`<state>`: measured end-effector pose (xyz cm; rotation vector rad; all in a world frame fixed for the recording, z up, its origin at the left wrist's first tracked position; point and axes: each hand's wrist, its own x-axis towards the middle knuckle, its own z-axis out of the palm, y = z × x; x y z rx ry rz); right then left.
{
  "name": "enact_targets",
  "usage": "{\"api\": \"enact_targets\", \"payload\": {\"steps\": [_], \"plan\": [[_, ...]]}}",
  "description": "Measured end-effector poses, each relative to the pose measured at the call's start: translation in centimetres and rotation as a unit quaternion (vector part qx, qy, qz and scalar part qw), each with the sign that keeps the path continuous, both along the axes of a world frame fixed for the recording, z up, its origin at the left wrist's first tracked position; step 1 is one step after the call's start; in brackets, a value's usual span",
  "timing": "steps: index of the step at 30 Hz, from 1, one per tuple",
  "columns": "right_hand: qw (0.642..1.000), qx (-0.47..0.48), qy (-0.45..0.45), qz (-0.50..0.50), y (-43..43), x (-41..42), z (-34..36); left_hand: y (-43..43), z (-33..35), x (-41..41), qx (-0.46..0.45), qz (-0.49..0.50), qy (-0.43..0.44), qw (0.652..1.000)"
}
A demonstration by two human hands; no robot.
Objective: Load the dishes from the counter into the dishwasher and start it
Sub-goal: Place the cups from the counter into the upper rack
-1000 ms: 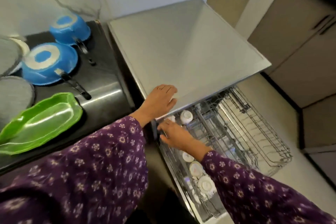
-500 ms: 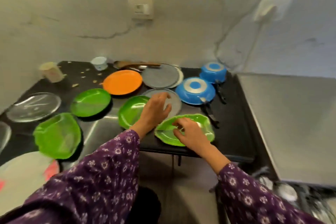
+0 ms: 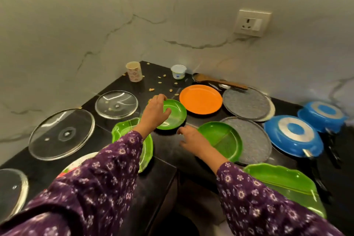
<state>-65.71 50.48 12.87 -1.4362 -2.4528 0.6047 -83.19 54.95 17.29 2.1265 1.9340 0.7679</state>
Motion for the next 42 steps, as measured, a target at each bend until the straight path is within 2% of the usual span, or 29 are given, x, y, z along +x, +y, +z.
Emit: {"api": "enact_targets", "payload": {"steps": [5,8,21,31,36,42], "plan": [[0.993,-0.029,-0.094,0.061,3.1,-3.4,-0.8,3.8,-0.2,-3.4,-0.031,0.045,-0.021,0.998],[0.991,-0.032,-0.101,0.08,5.3,-4.8,-0.6,6.0,0.2,-5.0,-0.042,0.072,-0.039,0.996],[0.996,-0.034,-0.071,0.042,20.5,-11.7,1.6,14.9,1.2,-12.7,-0.066,0.153,-0.038,0.985],[0.984,-0.06,-0.154,0.068,29.5,-15.7,-1.3,24.2,-0.6,-16.0,-0.084,0.165,-0.027,0.982],[0.967,-0.038,-0.234,0.098,32.2,-15.8,-2.1,28.1,-2.4,-16.8,-0.116,0.194,-0.062,0.972],[0.96,-0.044,-0.254,0.105,33.8,-16.3,-3.1,30.8,-4.6,-18.3,-0.107,0.213,-0.083,0.968]]}}
